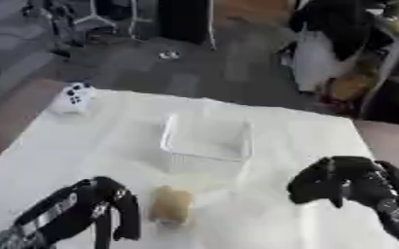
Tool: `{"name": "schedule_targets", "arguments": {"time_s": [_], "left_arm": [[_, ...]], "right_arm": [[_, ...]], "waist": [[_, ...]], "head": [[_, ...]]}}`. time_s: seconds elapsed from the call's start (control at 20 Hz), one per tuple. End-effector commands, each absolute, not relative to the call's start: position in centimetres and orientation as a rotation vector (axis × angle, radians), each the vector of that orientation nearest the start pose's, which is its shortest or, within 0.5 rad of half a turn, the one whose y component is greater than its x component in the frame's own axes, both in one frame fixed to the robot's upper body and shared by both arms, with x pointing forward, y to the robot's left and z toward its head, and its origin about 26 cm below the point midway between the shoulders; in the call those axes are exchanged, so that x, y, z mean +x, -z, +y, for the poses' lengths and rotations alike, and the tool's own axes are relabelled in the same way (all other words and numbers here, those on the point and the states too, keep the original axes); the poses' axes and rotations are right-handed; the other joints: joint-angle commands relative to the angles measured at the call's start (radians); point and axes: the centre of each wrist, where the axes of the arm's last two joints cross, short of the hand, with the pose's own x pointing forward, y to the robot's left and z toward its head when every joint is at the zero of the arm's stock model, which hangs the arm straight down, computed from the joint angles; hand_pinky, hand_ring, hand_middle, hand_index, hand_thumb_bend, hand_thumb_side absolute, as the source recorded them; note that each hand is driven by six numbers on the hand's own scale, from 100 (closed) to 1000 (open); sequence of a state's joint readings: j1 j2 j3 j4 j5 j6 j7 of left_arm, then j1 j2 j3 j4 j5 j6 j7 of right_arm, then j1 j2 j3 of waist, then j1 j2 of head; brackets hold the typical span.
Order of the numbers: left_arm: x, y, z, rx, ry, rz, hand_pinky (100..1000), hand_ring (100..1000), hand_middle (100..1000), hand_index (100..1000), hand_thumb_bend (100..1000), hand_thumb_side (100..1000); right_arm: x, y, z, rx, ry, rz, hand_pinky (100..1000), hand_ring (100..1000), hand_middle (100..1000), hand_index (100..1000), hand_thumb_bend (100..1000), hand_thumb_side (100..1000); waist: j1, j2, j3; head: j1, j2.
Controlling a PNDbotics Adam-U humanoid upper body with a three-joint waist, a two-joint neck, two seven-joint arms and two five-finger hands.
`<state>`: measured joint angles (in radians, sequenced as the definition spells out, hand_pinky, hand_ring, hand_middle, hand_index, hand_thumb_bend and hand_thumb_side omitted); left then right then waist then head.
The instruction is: Pick up objects on the table and place them in the box.
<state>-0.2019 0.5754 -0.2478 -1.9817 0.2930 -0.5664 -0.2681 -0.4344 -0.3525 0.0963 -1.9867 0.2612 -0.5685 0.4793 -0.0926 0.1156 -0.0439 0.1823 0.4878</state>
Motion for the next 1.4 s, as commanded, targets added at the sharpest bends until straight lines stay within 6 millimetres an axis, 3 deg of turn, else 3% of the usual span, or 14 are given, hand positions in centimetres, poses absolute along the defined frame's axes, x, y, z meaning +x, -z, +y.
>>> {"name": "schedule_targets", "arguments": {"time_s": [0.05,0.1,0.2,0.3,0.35,0.45,0.6,0.95,1.2,1.4], "left_arm": [[28.3,-16.9,25.5,0.542,-1.328,3.272,220,488,513,456,714,720],[28.3,-16.8,25.7,0.531,-1.349,3.268,261,547,599,551,754,785],[28.3,-17.1,26.4,0.448,-1.382,3.283,359,723,782,686,879,829],[28.4,-17.4,27.2,0.330,-1.376,3.321,402,784,845,734,920,835],[28.4,-17.6,27.5,0.264,-1.365,3.342,440,824,880,763,895,846],[28.3,-17.7,28.2,0.123,-1.356,3.382,474,868,922,797,964,869],[28.3,-17.7,28.5,-0.014,-1.358,3.413,487,880,932,817,977,872],[27.8,-18.3,30.6,-0.362,-1.569,3.351,514,900,940,847,951,905],[27.5,-19.8,32.5,-0.625,-1.881,3.155,546,903,939,859,954,960],[27.5,-21.6,33.4,-0.802,-2.083,2.963,562,848,886,829,932,996]], "right_arm": [[30.7,-23.7,-22.9,0.236,1.609,2.838,172,580,625,737,431,1000],[30.7,-23.7,-23.2,0.234,1.554,2.881,162,558,591,701,436,1000],[30.8,-23.9,-24.2,0.294,1.341,3.041,161,530,557,683,405,1000],[30.8,-24.0,-24.9,0.371,1.041,3.214,165,511,541,700,393,1000],[30.8,-24.1,-25.0,0.397,0.874,3.285,173,507,544,722,336,1000],[30.8,-24.1,-25.1,0.434,0.564,3.382,179,499,546,743,343,1000],[30.8,-24.1,-25.1,0.491,0.292,3.439,178,493,543,760,323,1000],[30.8,-24.1,-25.3,0.584,0.086,3.469,177,486,532,767,304,1000],[30.8,-24.0,-25.3,0.606,0.078,3.481,172,484,529,768,301,1000],[30.8,-24.0,-25.3,0.608,0.090,3.491,169,482,525,766,300,1000]], "waist": [[0.004,-0.013,0.001],[0.004,-0.013,0.001],[0.004,-0.014,-0.001],[0.005,-0.014,-0.001],[0.005,-0.014,-0.001],[0.006,-0.013,-0.003],[0.007,-0.011,-0.011],[0.020,-0.018,-0.022],[0.033,-0.027,-0.030],[0.040,-0.033,-0.036]], "head": [[0.013,0.013],[0.018,0.019],[0.030,0.037],[0.039,0.057],[0.042,0.064],[0.043,0.078],[0.034,0.104],[0.010,0.152],[0.010,0.163],[0.007,0.169]]}}
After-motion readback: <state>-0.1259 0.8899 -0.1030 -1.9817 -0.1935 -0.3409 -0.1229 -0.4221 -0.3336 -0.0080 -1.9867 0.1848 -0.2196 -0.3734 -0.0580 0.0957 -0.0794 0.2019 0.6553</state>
